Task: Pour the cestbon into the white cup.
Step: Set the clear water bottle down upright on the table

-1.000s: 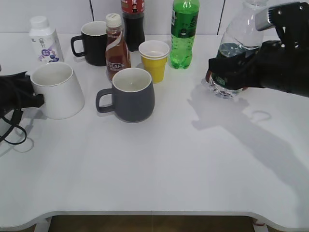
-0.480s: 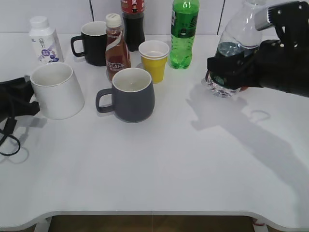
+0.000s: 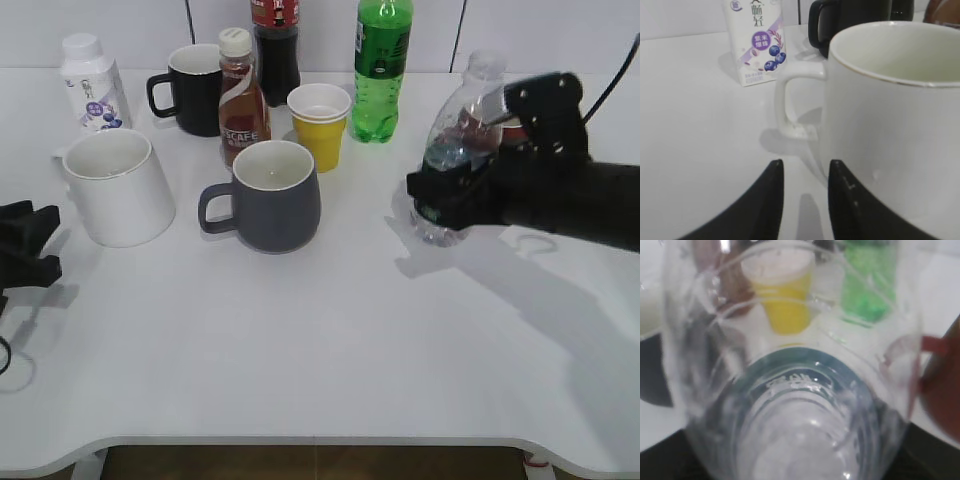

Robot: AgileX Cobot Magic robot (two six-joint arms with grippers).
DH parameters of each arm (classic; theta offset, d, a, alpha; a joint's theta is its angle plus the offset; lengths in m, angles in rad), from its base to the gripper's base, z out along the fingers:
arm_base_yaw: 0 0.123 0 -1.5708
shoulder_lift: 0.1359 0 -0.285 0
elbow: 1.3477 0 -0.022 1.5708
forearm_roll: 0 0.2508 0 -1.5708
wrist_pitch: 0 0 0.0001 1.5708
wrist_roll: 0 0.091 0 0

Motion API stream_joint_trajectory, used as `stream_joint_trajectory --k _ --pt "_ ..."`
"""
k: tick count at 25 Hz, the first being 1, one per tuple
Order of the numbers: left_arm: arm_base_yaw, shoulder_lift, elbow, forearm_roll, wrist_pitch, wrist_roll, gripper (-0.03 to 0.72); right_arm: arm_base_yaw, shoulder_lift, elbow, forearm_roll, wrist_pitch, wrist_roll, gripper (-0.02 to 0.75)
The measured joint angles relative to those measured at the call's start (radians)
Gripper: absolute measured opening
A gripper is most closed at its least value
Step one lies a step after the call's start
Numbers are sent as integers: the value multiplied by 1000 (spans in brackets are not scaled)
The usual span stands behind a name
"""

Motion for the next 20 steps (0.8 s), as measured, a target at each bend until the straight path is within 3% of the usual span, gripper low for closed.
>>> stream_joint_trajectory --k 6,11,17,20 --pt "0 -89 30 -10 1 3 238 0 91 -2 9 -31 -54 473" --pt "0 -194 40 -4 51 3 238 0 76 -1 10 -44 -64 647" --pt "0 -507 23 -1 443 -41 238 0 -151 -2 6 12 -78 662" --pt "-12 -738 -51 -1 841 -121 243 2 -294 -2 -33 115 -43 662"
